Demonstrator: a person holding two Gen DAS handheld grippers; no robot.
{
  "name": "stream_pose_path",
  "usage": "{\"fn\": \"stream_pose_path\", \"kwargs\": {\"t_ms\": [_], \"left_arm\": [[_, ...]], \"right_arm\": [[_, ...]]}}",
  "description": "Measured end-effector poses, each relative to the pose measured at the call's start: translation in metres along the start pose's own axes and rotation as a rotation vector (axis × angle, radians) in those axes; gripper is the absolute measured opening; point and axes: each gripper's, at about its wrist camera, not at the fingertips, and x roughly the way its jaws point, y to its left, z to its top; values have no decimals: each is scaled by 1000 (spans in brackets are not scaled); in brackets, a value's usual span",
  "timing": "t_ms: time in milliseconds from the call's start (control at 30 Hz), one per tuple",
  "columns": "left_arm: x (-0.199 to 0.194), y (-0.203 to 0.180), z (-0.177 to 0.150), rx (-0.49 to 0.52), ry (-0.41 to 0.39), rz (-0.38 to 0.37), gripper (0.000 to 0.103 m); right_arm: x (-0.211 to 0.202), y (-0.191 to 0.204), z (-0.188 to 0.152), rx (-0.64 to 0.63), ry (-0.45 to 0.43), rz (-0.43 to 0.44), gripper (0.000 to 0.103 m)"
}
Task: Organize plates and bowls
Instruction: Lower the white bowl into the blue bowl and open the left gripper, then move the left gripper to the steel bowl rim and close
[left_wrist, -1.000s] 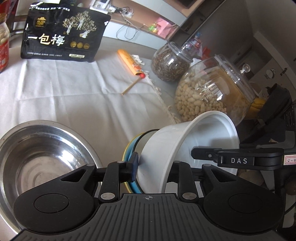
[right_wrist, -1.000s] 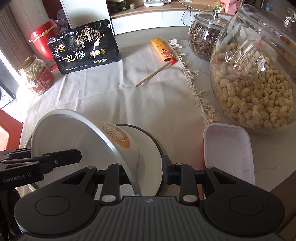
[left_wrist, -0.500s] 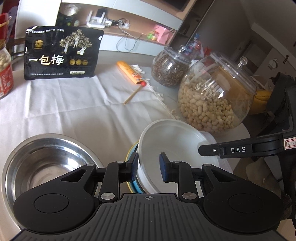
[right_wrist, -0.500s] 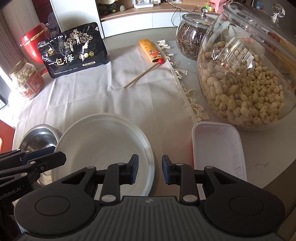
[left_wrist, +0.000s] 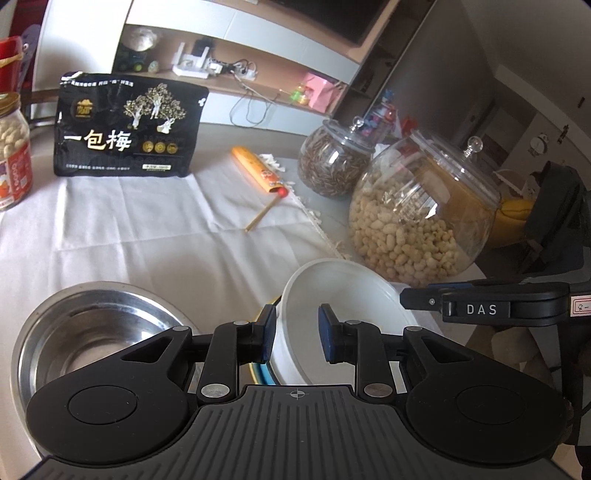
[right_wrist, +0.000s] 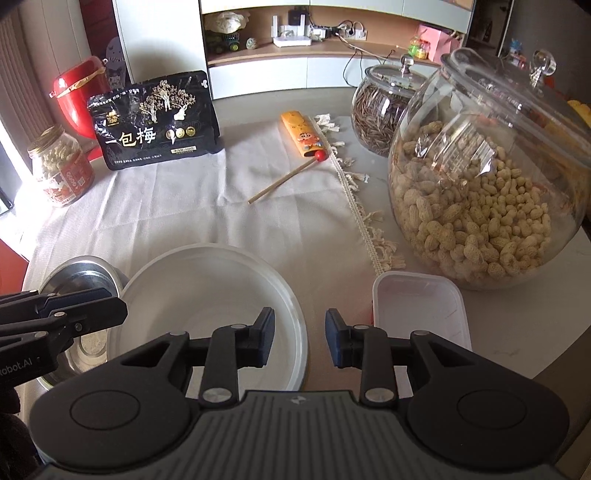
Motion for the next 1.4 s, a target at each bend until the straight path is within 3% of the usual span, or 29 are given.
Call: {"fn": "stream_pose_path", "kwargs": {"t_ms": [133,200,267,333,367,400,467,533,633,733,800,867,1033,1100,1233,1333,1400], "left_arm": [[-31,31,-4,-138,-77,-26,20],[-54,49,-9,-182,-141,14,15],[-78,69,-16,-211,-190,157,14],[-92,91,-23,-258,-182,285,11],[-95,100,-28,-287,-170,314,11],[-97,107,-33,-312,-155,337,11],[-96,119,-42,-355,-120,361,13],[-91,125,-50,-372,-85,376,15],[-81,125,-61,-366,-32,394,15],[-81,121,-64,-359,-31,405,15],[-81,118,-61,-350,-27,417,15],[-82,114,-53,-328,-11,431,15],[-88,98,-14,-294,-18,480,15],[-86,85,11,-235,-33,483,15],[-64,63,52,-79,30,406,15],[-54,60,50,3,90,335,16],[-54,67,33,37,113,363,16]], "right_arm": [[-24,11,-5,-55,-145,-1,46],[-39,21,-11,-91,-235,41,51],[-48,34,-19,-115,-290,119,55],[-50,49,-28,-130,-297,219,55],[-49,58,-33,-138,-286,275,50],[-47,65,-38,-142,-270,320,33],[-36,84,-50,-132,-207,417,15],[-22,100,-62,-119,-160,474,15],[-7,121,-81,-138,-129,443,16],[0,128,-95,-117,-87,470,25],[1,127,-101,-90,-78,467,46],[4,125,-104,-59,-75,468,58],[17,120,-108,-3,-43,498,58],[23,122,-109,-4,-34,489,58],[27,125,-112,-8,-14,484,58],[28,126,-115,-10,-15,484,58],[26,125,-117,-7,-20,475,58]]}}
